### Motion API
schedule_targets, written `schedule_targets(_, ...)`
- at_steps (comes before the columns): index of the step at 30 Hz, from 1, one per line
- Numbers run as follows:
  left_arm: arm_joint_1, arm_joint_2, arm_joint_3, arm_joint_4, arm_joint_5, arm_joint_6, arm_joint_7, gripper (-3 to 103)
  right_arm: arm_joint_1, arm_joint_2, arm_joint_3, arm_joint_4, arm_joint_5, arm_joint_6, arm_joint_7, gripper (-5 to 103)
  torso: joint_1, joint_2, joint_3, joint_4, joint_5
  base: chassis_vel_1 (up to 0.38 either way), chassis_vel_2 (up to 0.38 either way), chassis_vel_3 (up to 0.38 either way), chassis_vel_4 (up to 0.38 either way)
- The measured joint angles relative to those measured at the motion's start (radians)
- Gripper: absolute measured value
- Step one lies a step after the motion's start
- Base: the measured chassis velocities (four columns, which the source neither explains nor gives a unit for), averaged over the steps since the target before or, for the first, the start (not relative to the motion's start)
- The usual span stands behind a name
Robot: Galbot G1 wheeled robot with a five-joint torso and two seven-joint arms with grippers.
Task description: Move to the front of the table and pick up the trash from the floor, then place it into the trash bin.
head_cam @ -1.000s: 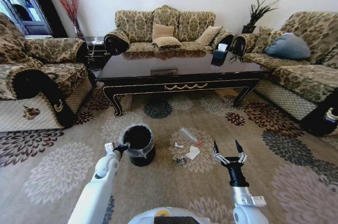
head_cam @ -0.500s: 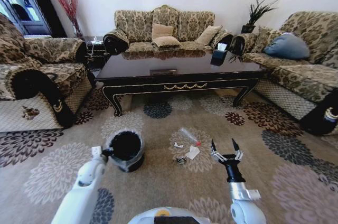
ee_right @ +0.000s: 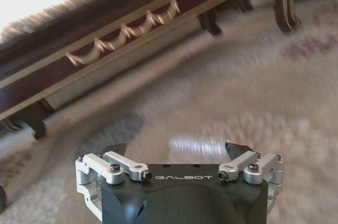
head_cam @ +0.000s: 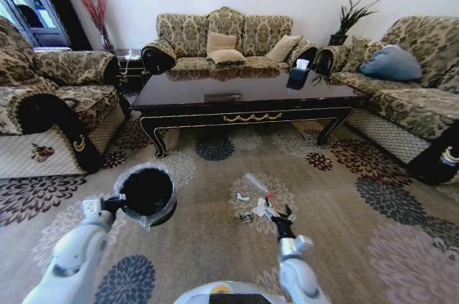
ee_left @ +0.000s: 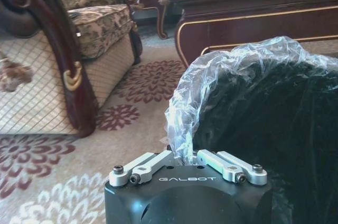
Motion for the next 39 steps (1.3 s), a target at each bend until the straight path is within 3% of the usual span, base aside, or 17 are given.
schedule_targets(3,0.042,-0.032,-0.026,-0.036,0.008,-0.003,-0.001,2,0.075,0.022,-0.075,0.000,0.082,-0.116,0.208,100,0.000,0.000,0.000,-0.0001,-0.0002,0.000,0.000,0.000,0.000)
schedule_targets(4,0.042,-0.032,-0.026,-0.036,0.008,-0.003,-0.001,2,0.075,0.022,-0.075,0.000,0.082,-0.116,0.208,100,0.000,0.000,0.000,-0.0001,-0.0002,0.000,0.000,0.000,0.000)
schedule_targets(8,0.072,-0.064,-0.056,-0.077,0.010,-0.011,-0.002,2,0.172,0.049,-0.122,-0.027,0.195,-0.209,0.395,100,0.000,0.000,0.000,-0.0001,-0.0003,0.000,0.000,0.000,0.000)
schedule_targets(9,0.072,-0.064,-0.056,-0.077,0.010,-0.011,-0.002,2,0.172,0.049,-0.122,-0.027,0.195,-0.209,0.395,100,0.000,0.000,0.000,-0.0001,-0.0003,0.000,0.000,0.000,0.000)
schedule_targets(13,0.092,-0.078,-0.089,-0.113,0.000,-0.015,-0.002,2,0.256,0.090,-0.129,-0.097,0.306,-0.237,0.514,100,0.000,0.000,0.000,-0.0002,-0.0002,0.000,0.000,0.000,0.000)
schedule_targets(23,0.116,-0.094,-0.141,-0.147,-0.002,-0.020,-0.003,2,0.409,0.228,-0.032,-0.322,0.424,-0.222,0.667,100,0.000,0.000,0.000,0.0000,0.0001,0.000,0.000,0.000,0.000)
schedule_targets(29,0.133,-0.107,-0.161,-0.147,-0.001,-0.023,-0.004,2,0.496,0.233,0.060,-0.454,0.439,-0.197,0.736,100,0.000,0.000,0.000,-0.0003,-0.0001,0.000,0.000,0.000,0.000)
schedule_targets(39,0.155,-0.120,-0.173,-0.158,0.011,-0.026,-0.004,2,0.525,0.231,0.112,-0.550,0.484,-0.173,0.711,100,0.000,0.000,0.000,-0.0003,0.0001,0.000,0.000,0.000,0.000)
